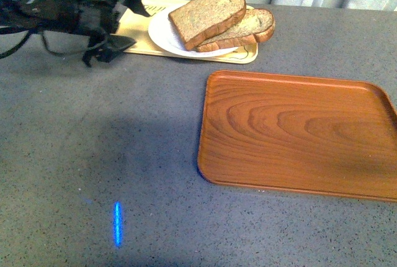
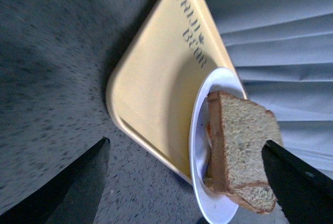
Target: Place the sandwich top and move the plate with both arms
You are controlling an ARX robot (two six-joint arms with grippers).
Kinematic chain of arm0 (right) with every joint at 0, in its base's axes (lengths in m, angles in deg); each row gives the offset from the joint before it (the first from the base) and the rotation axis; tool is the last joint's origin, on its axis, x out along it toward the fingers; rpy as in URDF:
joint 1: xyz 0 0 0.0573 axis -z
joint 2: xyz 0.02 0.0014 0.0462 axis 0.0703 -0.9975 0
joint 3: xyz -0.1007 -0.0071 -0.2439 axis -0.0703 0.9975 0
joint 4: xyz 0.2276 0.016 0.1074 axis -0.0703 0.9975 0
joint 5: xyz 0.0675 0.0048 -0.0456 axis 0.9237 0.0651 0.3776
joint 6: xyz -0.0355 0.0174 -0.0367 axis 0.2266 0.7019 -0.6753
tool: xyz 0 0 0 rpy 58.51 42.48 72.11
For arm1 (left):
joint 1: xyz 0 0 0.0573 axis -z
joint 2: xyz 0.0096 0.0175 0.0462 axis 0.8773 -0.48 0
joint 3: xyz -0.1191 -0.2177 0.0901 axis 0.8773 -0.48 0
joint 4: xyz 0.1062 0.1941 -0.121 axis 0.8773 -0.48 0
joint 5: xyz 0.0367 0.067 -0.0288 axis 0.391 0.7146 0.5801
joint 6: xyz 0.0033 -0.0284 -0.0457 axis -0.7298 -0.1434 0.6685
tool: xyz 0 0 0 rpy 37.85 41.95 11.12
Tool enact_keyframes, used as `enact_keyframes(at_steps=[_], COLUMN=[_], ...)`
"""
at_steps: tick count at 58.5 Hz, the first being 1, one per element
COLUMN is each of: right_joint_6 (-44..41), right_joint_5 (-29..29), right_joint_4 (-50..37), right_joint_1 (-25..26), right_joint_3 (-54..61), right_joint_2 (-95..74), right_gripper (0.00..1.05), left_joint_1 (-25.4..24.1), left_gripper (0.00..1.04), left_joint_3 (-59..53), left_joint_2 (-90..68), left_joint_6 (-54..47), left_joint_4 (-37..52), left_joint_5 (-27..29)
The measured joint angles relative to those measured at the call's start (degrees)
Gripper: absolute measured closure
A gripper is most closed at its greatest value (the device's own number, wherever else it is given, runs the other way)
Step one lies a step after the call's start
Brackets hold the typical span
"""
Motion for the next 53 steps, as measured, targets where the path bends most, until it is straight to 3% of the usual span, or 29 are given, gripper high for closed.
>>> enact_keyframes(at_steps=[4,7,13,25,42,53], right_joint_6=[0.0,0.0,0.0,0.0,0.0,0.0], right_joint_5=[-0.1,-0.1,-0.1,-0.1,-0.1,-0.1], right_joint_4=[0.0,0.0,0.0,0.0,0.0,0.0], right_joint_1=[0.0,0.0,0.0,0.0,0.0,0.0], right_joint_3=[0.0,0.0,0.0,0.0,0.0,0.0], right_joint_2=[0.0,0.0,0.0,0.0,0.0,0.0], right_gripper=[0.09,0.09,0.09,0.09,0.09,0.09], left_joint_1=[0.1,-0.1,-1.1,-1.6,-1.6,-1.7], left_gripper=[0.41,0.5,0.68,1.03,1.03,1.03], left_joint_3=[-13.7,-20.8,-29.6,-39.8,-48.2,-51.1], left_joint_2=[7.7,12.9,20.3,29.0,43.2,57.5], left_joint_6=[-15.7,-24.5,-34.2,-39.6,-40.5,-40.6], left_joint_4=[14.8,20.2,22.3,21.2,15.6,4.5], left_joint_5=[8.6,9.2,8.1,8.1,8.0,8.1])
